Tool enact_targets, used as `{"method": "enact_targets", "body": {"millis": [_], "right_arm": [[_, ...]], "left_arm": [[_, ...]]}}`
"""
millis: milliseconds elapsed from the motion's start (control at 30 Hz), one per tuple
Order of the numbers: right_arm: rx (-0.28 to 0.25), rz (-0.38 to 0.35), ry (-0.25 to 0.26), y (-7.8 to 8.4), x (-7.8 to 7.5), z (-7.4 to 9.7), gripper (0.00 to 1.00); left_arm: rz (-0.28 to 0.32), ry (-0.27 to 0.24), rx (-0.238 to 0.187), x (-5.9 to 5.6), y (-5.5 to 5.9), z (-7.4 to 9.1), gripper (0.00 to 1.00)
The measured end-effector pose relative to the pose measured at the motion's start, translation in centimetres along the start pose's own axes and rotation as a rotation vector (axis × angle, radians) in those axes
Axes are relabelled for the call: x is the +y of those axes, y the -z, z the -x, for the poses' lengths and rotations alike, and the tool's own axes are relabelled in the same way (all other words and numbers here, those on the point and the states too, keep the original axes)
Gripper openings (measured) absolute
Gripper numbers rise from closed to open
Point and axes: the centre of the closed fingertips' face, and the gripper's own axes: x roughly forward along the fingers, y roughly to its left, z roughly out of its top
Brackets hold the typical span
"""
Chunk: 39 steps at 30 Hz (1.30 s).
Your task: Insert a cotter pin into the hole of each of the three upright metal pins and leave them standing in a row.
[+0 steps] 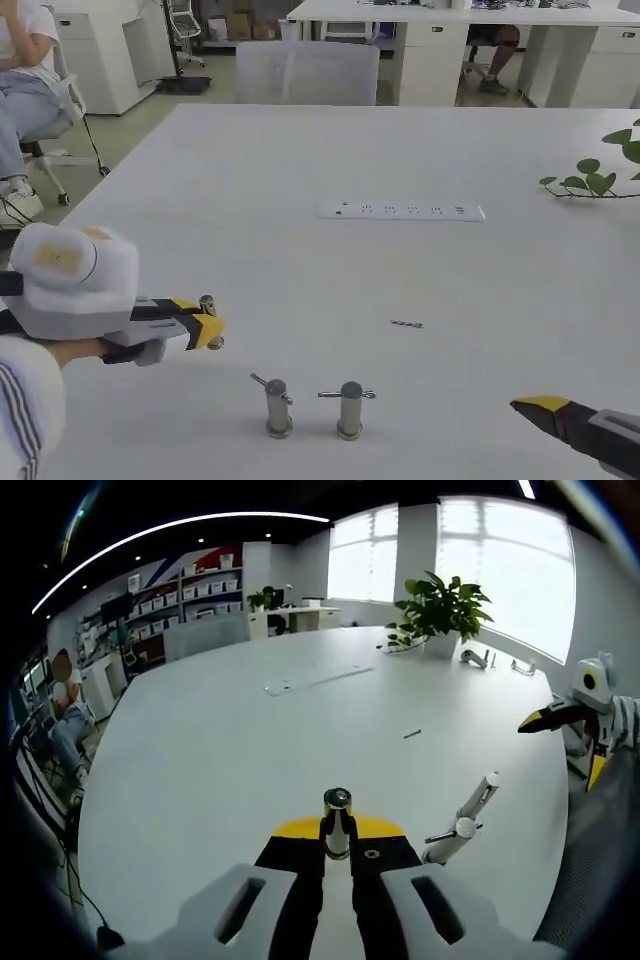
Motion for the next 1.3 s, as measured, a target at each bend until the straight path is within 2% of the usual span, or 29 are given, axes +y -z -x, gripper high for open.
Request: {"method": "enact_targets", "body": {"millis": [467, 733, 1300], "right_arm": [[-0.012, 0.007, -0.011, -0.1, 0.0, 0.2, 0.96], [-0.016, 0.008, -0.011, -0.1, -0.1, 0.3, 0.96], [-0.019, 0.008, 0.005, 0.1, -0.4, 1.0, 0.96]], "left_arm": [[0.000, -0.028, -0.004, -2.2, -0.1, 3.1, 0.07], [-0.001, -0.030, -0.007, -4.2, 0.2, 4.2, 0.07], [-0.010, -0.010, -0.010, -8.0, 0.5, 4.8, 0.07]]}}
